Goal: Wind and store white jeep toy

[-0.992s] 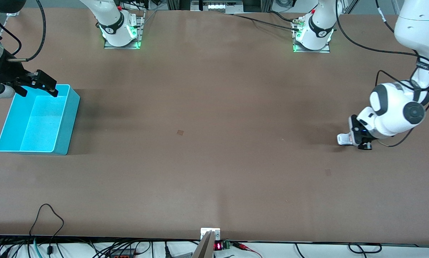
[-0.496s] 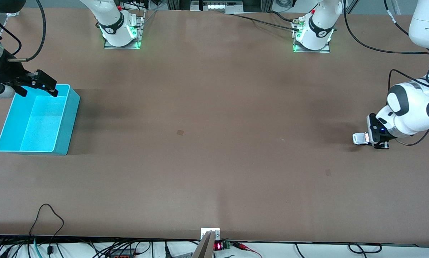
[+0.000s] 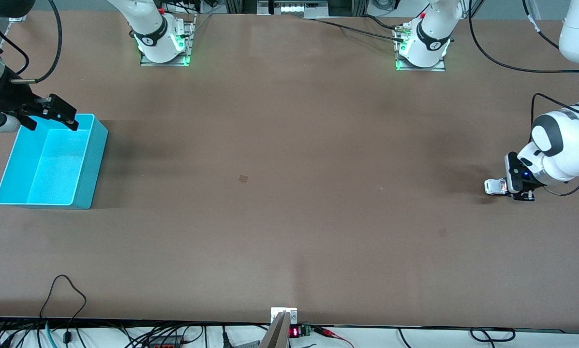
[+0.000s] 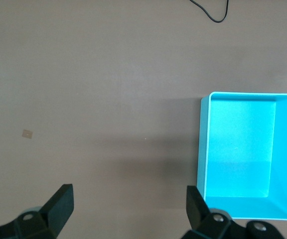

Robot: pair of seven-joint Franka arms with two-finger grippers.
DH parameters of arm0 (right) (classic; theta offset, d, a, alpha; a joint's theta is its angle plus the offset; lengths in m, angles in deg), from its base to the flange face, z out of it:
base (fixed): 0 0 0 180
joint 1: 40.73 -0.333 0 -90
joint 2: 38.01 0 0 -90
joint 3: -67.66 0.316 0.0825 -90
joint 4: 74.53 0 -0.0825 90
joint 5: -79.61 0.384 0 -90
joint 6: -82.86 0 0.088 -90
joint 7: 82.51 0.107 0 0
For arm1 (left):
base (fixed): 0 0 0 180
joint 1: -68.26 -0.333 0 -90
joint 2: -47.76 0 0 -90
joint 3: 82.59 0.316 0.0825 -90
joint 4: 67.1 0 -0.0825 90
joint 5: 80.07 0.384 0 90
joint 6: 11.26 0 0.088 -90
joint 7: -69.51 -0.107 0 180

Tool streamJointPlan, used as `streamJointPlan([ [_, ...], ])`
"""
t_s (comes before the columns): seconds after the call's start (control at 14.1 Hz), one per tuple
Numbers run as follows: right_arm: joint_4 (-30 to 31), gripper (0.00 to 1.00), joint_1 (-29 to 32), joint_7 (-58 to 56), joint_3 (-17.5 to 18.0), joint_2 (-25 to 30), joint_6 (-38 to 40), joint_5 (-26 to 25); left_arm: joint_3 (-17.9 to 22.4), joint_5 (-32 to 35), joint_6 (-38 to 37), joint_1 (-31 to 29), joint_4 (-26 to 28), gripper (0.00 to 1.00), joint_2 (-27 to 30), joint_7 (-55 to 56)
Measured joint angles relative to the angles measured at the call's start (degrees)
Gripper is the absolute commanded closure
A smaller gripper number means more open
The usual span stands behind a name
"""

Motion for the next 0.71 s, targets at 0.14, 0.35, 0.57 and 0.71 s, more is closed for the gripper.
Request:
streamJointPlan([
  [0.14,0.00,0.00,0.00,0.00,0.00,0.00,0.00,0.00,0.01,0.00,-0.02,-0.04,-0.01,0.78,-0.01,-0.24],
  [0.35,0.00,0.00,0.00,0.00,0.00,0.01,0.01,0.00,0.00,0.00,-0.01,-0.29,-0.14,0.00,-0.08,-0.49],
  [0.57,0.00,0.00,0.00,0.00,0.00,0.02,0.01,0.00,0.04,0.00,-0.37,-0.65,-0.22,0.00,-0.43,-0.76],
  [0.71,0.00,0.00,0.00,0.00,0.00,0.02,0.01,0.00,0.08,0.00,-0.44,-1.23,-0.30,0.00,-1.29,-0.95],
])
